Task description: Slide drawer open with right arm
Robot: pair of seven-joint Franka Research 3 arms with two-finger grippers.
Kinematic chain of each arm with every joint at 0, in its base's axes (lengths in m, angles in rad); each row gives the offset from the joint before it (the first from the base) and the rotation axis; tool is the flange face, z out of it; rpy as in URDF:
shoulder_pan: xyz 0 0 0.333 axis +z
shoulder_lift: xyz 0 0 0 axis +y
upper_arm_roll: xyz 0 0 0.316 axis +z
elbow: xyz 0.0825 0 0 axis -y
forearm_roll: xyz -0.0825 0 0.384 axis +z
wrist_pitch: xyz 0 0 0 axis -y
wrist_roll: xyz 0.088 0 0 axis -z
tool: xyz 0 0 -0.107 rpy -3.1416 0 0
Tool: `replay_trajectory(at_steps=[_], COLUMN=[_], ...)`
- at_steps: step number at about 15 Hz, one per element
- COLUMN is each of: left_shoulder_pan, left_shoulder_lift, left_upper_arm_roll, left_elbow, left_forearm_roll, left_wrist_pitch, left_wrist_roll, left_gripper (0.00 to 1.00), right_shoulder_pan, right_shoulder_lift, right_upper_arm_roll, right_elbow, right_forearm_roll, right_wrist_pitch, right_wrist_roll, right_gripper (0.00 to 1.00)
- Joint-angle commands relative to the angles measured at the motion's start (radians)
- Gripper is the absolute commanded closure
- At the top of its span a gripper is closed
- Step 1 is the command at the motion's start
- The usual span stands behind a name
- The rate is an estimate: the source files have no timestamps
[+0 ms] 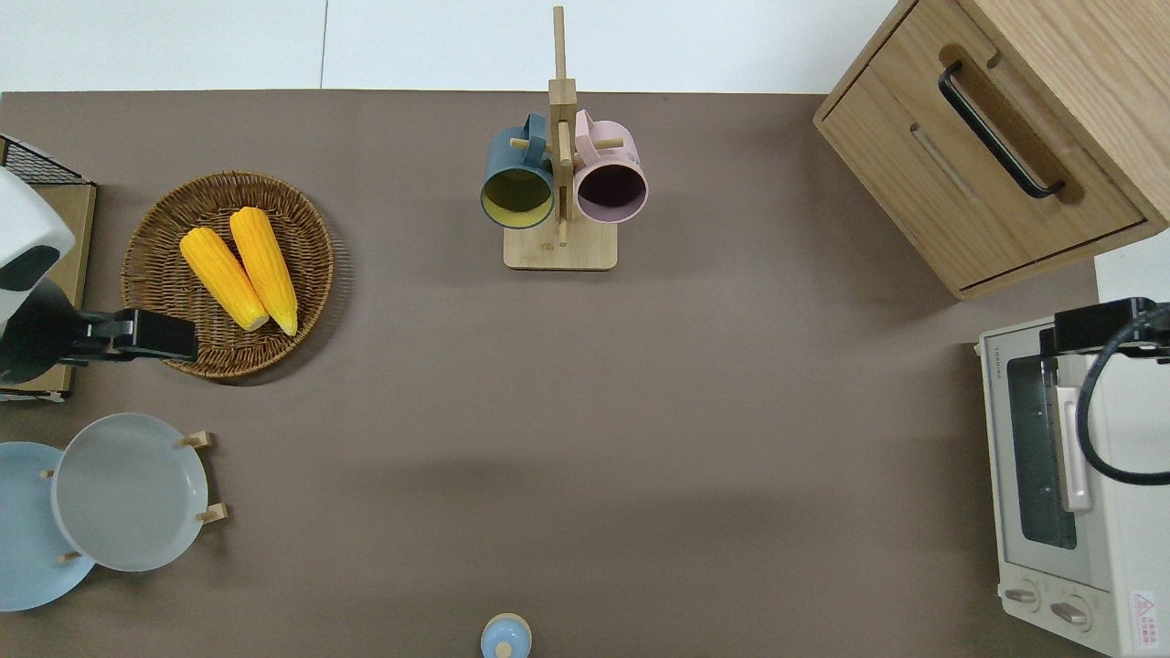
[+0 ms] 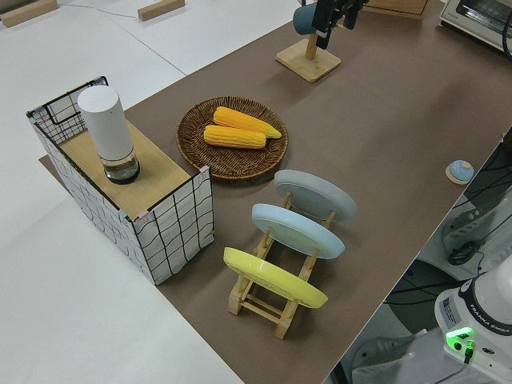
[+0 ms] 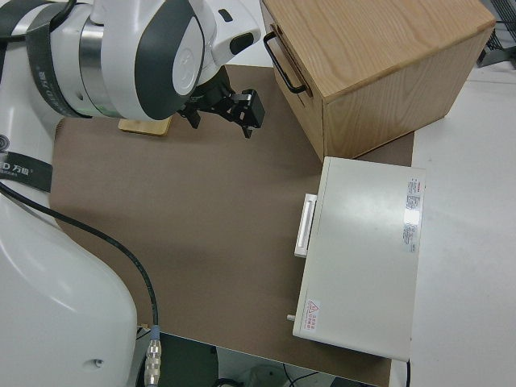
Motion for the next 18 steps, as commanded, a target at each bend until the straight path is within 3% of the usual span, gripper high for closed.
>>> replay_trajectory(at_steps=[1, 11, 14, 18], left_shoulder_pan=[-0.004, -0.004, -0.004, -0.004], left_shoulder_lift=[-0.008, -0.008, -0.008, -0.008], left_upper_arm_roll=[0.004, 0.004, 0.004, 0.004], left_elbow=[0.004, 0.002, 0.004, 0.002], left_forearm_roll=[0.013, 0.013, 0.013, 0.013], left_wrist_pitch=[-0.014, -0.014, -0.014, -0.014], left_wrist_roll=[0.001, 0.001, 0.001, 0.001], left_gripper=[0.0, 0.0, 0.0, 0.0], right_shoulder_pan=[-0.014, -0.022, -0.016, -0.019], right_shoulder_lift=[0.002, 0.017, 0.019, 0.019], right_upper_arm_roll=[0.018, 0.026, 0.062, 0.07], right_elbow=[0.001, 0.016, 0.016, 0.016], right_forearm_roll=[0.016, -0.015, -0.09, -0.09], right_wrist_pitch=[0.007, 0.011, 0.016, 0.021], right_wrist_roll=[-0.01, -0.011, -0.013, -0.011], right_gripper=[0.013, 0.015, 0.015, 0.015])
